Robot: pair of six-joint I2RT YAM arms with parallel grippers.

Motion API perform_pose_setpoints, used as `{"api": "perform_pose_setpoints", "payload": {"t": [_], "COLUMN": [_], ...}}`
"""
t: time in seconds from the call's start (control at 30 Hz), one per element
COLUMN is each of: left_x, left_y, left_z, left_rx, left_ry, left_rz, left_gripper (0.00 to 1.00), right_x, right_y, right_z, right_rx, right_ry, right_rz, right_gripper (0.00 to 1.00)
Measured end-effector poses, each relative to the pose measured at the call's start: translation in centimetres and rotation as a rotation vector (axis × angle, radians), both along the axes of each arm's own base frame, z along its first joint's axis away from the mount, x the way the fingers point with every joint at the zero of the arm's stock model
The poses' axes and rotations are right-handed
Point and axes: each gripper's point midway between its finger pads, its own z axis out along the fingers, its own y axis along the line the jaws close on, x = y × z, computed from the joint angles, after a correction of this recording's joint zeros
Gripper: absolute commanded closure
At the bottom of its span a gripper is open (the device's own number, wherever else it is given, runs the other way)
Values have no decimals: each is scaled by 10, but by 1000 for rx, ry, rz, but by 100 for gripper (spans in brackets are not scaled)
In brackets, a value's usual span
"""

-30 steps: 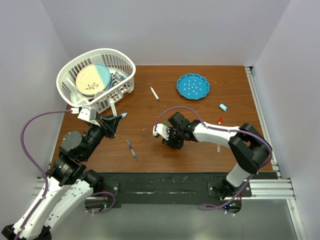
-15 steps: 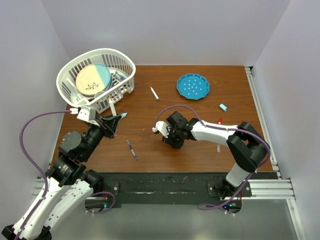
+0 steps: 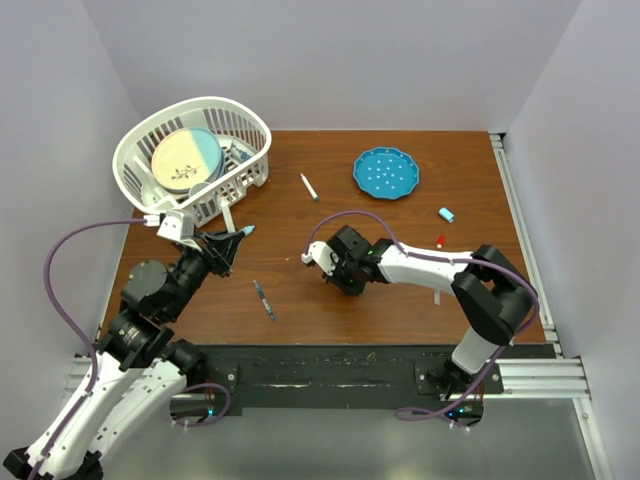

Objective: Insert the pens into the pen caps

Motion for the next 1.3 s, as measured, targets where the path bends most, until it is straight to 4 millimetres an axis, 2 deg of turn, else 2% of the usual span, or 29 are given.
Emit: {"api": "perform_pose_setpoints", "payload": {"t": [0.13, 0.33, 0.53, 0.8, 0.87, 1.0, 1.1, 1.2, 1.3], "left_x": [0, 4, 3, -6, -10, -18, -24, -27, -31], "left_y": [-5, -16, -35, -68, -79, -98, -108, -116, -122], "left_z": [-5, -26, -46, -100, -111, -125, -128, -130, -128], "left_rx": [-2, -9, -47, -108, -128, -160, -184, -202, -223], "left_ry": [24, 121, 218, 364, 399, 436, 437, 439, 432], "left_rz": [-23, -46, -120, -269, -330, -443, -519, -573, -624], "left_gripper": [100, 100, 100, 100, 100, 100, 100, 100, 100], "right_x": [1, 2, 5, 11, 15, 28, 38, 43, 45], "right_y": [0, -2, -2, 1, 3, 17, 30, 38, 45], "right_z": [1, 3, 18, 41, 52, 99, 143, 175, 200], "right_rx": [5, 15, 52, 143, 181, 336, 487, 613, 721], "right_ry": [0, 6, 1, -11, -23, -68, -106, -129, -137], "right_rz": [-54, -174, -313, -518, -565, -646, -674, -692, -703], "right_gripper": [100, 100, 100, 100, 100, 100, 100, 100, 100]}}
